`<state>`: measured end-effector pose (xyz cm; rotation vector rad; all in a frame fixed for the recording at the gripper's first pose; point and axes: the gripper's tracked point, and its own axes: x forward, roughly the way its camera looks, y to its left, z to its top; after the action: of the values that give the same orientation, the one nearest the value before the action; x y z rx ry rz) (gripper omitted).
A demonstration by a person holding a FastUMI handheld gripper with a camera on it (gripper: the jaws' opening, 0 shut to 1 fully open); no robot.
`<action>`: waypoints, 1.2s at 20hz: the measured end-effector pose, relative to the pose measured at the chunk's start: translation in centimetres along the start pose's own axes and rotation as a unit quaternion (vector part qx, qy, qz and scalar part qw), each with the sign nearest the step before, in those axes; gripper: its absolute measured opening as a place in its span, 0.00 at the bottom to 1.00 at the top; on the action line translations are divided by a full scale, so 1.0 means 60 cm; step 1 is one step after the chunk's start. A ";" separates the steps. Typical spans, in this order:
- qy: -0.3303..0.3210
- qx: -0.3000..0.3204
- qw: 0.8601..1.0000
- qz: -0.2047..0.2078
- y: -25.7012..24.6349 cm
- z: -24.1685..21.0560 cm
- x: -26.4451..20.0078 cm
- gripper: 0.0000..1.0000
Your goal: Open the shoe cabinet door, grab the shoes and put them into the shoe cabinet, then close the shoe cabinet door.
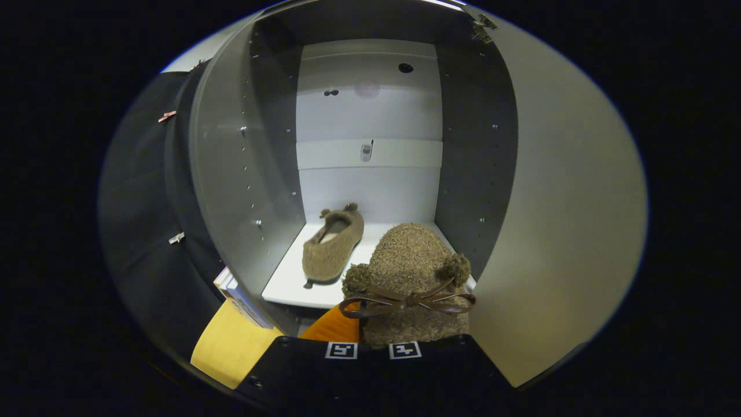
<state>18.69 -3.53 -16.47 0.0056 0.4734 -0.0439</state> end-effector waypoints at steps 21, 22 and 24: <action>0.148 0.040 0.988 -0.026 -0.058 0.003 0.402 0.05; 0.156 0.037 0.987 -0.027 -0.057 -0.001 0.406 0.05; 0.149 0.040 0.988 -0.025 -0.057 0.003 0.419 0.05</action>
<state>40.94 -7.99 -27.76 0.0799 0.7714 -0.1115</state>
